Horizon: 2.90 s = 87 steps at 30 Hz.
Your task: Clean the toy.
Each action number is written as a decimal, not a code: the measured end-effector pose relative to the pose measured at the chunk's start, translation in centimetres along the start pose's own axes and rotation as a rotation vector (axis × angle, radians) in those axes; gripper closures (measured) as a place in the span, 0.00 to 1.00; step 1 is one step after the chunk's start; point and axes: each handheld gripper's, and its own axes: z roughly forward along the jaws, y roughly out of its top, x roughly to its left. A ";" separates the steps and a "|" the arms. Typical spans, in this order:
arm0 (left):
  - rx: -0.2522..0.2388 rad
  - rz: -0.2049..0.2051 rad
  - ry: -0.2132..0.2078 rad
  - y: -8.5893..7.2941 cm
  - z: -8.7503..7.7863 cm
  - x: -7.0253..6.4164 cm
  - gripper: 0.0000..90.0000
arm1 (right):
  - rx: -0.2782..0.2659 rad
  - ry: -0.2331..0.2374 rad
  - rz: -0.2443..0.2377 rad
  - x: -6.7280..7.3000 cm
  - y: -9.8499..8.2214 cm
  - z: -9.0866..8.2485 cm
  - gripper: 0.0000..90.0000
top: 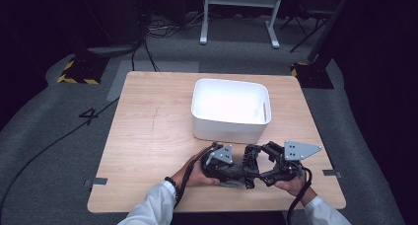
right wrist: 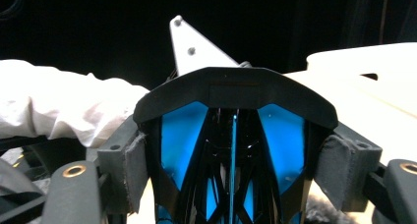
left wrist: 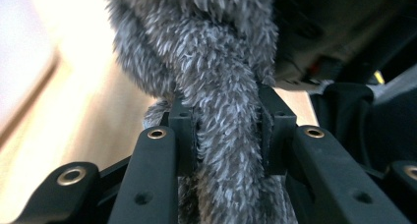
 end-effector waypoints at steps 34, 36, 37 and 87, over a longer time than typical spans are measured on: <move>-0.012 0.043 0.035 1.2 0.1 -1.9 0.74 | 0.006 -0.143 0.005 -1.0 -0.2 -1.2 0.28; 0.019 0.069 0.012 1.2 0.5 -2.3 0.74 | -0.001 -0.166 0.012 -1.3 -0.2 -1.5 0.28; 0.031 0.080 0.009 1.2 0.6 -2.5 0.74 | -0.005 -0.169 0.019 -1.4 -0.2 -1.6 0.28; 0.164 -0.027 0.262 -2.2 -1.8 -0.7 0.71 | -0.014 -0.206 0.045 -1.8 -0.4 -3.6 0.28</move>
